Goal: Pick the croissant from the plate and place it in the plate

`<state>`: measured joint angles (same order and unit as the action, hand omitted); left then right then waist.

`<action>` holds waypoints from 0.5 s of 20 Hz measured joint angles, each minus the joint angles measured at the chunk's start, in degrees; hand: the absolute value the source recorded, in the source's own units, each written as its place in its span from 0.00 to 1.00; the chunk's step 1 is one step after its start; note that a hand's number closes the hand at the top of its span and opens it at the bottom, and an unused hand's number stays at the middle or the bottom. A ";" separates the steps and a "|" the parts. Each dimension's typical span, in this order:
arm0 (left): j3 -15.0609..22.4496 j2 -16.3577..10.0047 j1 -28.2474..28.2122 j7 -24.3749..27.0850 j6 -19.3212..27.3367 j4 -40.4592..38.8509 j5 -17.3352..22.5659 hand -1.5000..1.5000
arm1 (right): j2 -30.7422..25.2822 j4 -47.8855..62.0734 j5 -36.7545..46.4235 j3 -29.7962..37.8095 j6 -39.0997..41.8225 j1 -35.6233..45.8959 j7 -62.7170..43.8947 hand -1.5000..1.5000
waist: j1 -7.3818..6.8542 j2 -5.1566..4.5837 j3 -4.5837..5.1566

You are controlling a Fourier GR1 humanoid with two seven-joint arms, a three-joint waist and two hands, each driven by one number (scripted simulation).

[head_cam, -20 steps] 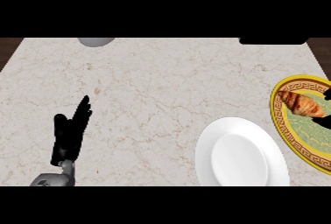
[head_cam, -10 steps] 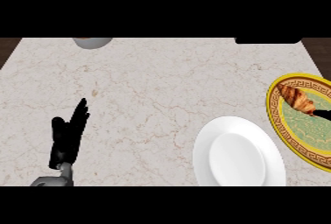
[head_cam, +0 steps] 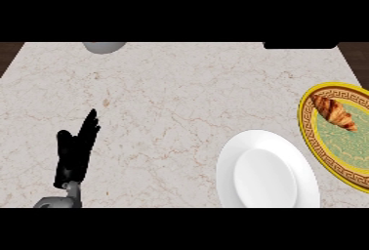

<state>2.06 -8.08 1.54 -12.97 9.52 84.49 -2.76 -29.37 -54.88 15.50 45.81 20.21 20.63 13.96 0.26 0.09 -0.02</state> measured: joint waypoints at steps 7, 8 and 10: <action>-0.23 0.59 -0.30 -0.47 -0.50 0.89 -0.65 0.50 | -1.36 2.21 -5.04 -1.31 1.93 -2.12 4.73 0.00 | -0.30 -0.06 0.00; -0.56 0.57 -0.04 0.04 -0.82 0.12 -0.63 0.50 | -1.35 1.54 -5.86 -1.58 2.06 -2.91 5.09 0.00 | -0.28 -0.07 0.00; -0.50 1.08 0.00 0.38 -0.86 -0.32 -0.92 0.50 | -0.73 0.66 -6.71 -2.51 1.58 -4.40 6.32 0.00 | -0.26 -0.07 0.00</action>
<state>1.57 -7.01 1.54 -12.59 8.66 84.17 -3.68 -30.10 -54.22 8.79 43.30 21.79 16.23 20.28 0.00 0.02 -0.02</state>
